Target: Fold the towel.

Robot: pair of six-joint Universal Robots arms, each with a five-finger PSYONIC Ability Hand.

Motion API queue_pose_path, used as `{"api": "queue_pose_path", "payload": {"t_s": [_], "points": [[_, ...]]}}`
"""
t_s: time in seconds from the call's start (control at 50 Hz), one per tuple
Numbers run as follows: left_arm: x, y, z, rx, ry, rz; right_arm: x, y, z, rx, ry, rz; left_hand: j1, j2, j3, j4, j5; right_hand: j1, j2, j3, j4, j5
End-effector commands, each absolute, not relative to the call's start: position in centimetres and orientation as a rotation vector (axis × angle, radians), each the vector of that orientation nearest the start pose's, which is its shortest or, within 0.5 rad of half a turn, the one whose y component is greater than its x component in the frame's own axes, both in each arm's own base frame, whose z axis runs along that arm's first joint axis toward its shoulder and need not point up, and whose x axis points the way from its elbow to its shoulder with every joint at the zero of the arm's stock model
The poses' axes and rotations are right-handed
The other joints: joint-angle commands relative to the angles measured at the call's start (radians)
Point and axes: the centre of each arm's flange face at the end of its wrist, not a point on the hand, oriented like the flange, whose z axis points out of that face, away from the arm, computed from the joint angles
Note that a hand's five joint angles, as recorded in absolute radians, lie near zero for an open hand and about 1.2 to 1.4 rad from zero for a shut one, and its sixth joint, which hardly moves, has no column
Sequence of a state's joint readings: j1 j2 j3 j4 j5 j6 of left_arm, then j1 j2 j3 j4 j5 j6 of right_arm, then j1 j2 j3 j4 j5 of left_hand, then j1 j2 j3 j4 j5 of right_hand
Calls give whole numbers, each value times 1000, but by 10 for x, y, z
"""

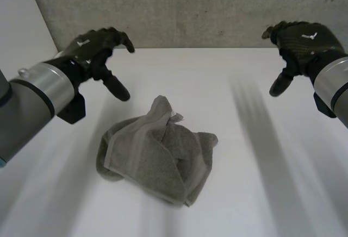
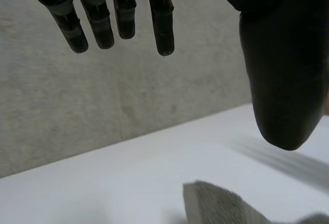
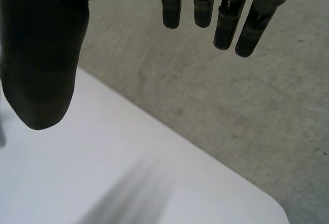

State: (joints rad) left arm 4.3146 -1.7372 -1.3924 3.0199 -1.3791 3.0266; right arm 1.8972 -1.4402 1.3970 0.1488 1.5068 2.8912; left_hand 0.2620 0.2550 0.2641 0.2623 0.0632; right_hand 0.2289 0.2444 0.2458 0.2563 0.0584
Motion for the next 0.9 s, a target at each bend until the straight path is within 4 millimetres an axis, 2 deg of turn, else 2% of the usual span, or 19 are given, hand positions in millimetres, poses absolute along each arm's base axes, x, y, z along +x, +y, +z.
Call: {"api": "queue_pose_path", "payload": {"t_s": [0.02,0.1,0.12,0.16,0.18,0.2,0.22,0.26,0.28,0.32,0.48,0.62,0.68,0.72,0.74,0.78,0.84,0.88,0.9], "points": [[-284,-223,273,984,2657,-2179,243,-256,274,-1023,2242,-1834,-60,-53,-62,-61,-36,-54,-70,-71,-82,-58],[-279,-201,235,1181,2637,-1968,250,-240,229,-1238,2310,-1529,-25,-18,-27,-25,-1,-54,-70,-71,-82,-58],[-279,-201,235,1182,2637,-1967,250,-240,229,-1239,2310,-1528,-25,-18,-27,-25,-1,-54,-70,-71,-82,-58],[-275,-190,216,1263,2630,-1865,263,-221,211,-1334,2274,-1424,-13,-6,-15,-14,11,-54,-70,-71,-82,-58],[-275,-190,216,1263,2630,-1864,264,-221,211,-1335,2274,-1423,-13,-6,-15,-14,11,-54,-70,-71,-82,-58],[-273,-184,208,1304,2629,-1819,270,-214,201,-1369,2258,-1387,-7,0,-10,-8,17,-54,-70,-71,-82,-58],[-273,-184,208,1305,2629,-1818,270,-214,201,-1369,2258,-1386,-7,0,-10,-8,17,-54,-70,-71,-82,-58],[-271,-174,192,1381,2626,-1751,280,-207,185,-1403,2223,-1364,-10,-3,-12,-11,14,-54,-70,-71,-82,-58],[-271,-174,192,1382,2626,-1751,280,-207,185,-1404,2223,-1364,-10,-3,-12,-11,14,-54,-70,-71,-82,-58],[-273,-167,176,1435,2616,-1737,288,-203,172,-1409,2184,-1384,-16,-9,-18,-16,8,-54,-70,-71,-82,-58],[-277,-170,149,1443,2590,-1771,305,-189,146,-1448,2089,-1431,-28,-21,-30,-28,-4,-54,-70,-71,-82,-58],[-281,-176,138,1438,2588,-1769,311,-186,133,-1416,2077,-1431,-28,-21,-30,-28,-4,15,-1,-2,-13,11],[-281,-178,133,1432,2593,-1759,313,-187,127,-1374,2086,-1420,-13,-6,-15,-14,11,170,155,153,143,166],[-282,-180,131,1433,2589,-1758,315,-189,124,-1348,2085,-1425,60,67,57,59,84,509,493,492,482,505],[-282,-180,131,1433,2589,-1758,315,-190,124,-1348,2085,-1425,60,67,58,60,84,511,495,494,483,507],[-283,-184,134,1416,2571,-1782,318,-193,129,-1316,2070,-1454,448,455,446,448,473,1112,1097,1095,1085,1108],[-284,-189,137,1402,2555,-1805,319,-197,134,-1293,2058,-1483,583,590,581,582,607,1167,1152,1150,1140,1163],[-289,-204,152,1351,2492,-1893,324,-209,156,-1243,2007,-1578,907,914,905,907,931,1167,1152,1150,1140,1163],[-289,-204,153,1350,2492,-1894,324,-209,156,-1242,2007,-1579,909,916,906,908,933,1167,1152,1150,1140,1163]]}}
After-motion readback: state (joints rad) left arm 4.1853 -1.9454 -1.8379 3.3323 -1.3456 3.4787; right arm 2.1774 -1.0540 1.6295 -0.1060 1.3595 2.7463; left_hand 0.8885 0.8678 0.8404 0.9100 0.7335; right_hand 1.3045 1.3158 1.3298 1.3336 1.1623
